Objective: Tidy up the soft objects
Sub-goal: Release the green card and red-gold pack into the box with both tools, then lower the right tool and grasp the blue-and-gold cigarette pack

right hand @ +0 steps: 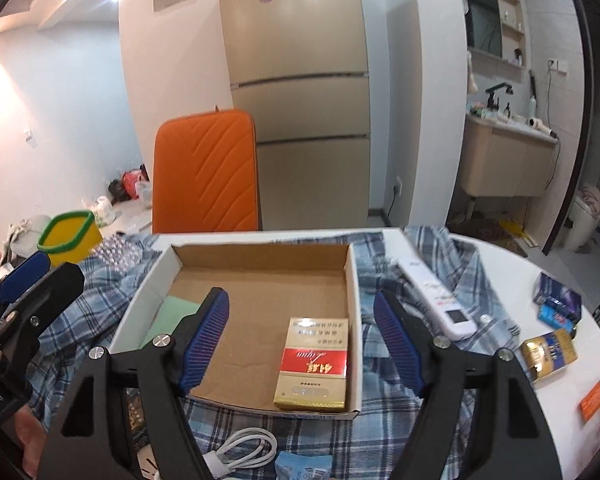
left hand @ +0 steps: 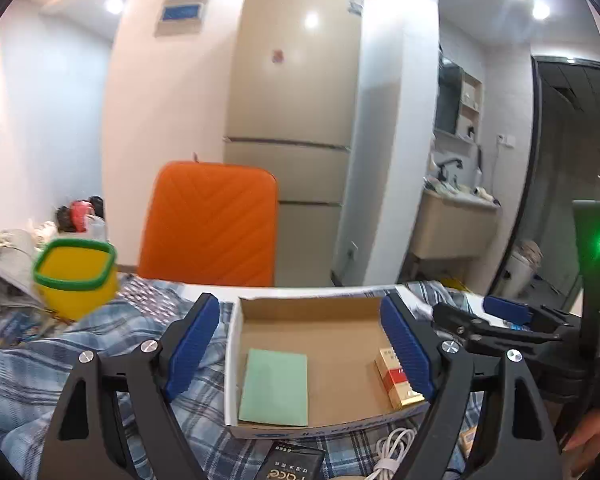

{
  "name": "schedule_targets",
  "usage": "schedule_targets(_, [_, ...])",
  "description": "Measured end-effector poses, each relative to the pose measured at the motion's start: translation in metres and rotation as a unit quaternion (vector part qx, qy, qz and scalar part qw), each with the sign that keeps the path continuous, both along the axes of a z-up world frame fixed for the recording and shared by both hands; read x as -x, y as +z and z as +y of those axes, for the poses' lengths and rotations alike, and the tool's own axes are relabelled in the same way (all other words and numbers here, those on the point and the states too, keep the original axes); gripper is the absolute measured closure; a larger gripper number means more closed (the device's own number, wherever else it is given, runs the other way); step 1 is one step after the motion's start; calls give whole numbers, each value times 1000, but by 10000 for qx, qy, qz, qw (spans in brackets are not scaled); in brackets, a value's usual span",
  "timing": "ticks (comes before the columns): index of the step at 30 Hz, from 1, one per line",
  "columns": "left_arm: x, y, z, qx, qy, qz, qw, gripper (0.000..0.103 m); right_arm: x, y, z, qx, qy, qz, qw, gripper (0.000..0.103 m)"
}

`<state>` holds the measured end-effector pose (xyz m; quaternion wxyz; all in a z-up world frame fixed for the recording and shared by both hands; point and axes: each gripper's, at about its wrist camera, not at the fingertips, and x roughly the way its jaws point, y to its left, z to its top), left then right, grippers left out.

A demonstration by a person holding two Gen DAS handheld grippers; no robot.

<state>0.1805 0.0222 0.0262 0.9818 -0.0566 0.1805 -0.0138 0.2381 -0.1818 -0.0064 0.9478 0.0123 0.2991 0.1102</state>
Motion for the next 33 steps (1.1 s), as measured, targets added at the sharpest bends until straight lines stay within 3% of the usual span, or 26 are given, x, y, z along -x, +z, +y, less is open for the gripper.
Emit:
schedule_targets(5, [39, 28, 2, 142, -82, -461, 9988, 18, 27, 37, -9, 88, 12, -535, 9985, 26])
schedule_targets(8, [65, 44, -1, 41, -80, -804, 9967, 18, 51, 52, -17, 104, -7, -858, 9963, 22])
schedule_targets(14, [115, 60, -9, 11, -113, -1199, 9927, 18, 99, 68, -24, 177, -30, -1404, 9899, 21])
schedule_targets(18, [148, 65, -13, 17, -213, -1406, 9898, 12, 123, 74, -34, -151, -177, -1623, 9865, 18])
schedule_targets(23, [173, 55, -18, -150, 10, -1675, 9858, 9, 146, 69, -43, -281, -173, -1950, 9802, 6])
schedule_targets(24, [177, 49, -17, -164, 85, -1707, 9851, 1, 148, 66, -44, -273, -120, -1968, 9800, 5])
schedule_targets(25, [180, 42, -16, -135, 130, -1744, 9845, 0, 150, 62, -45, -261, -133, -1979, 9798, 5])
schedule_targets(33, [179, -8, -9, -82, 360, -1672, 9852, 0, 168, 11, -56, -252, -257, -2068, 9777, 0])
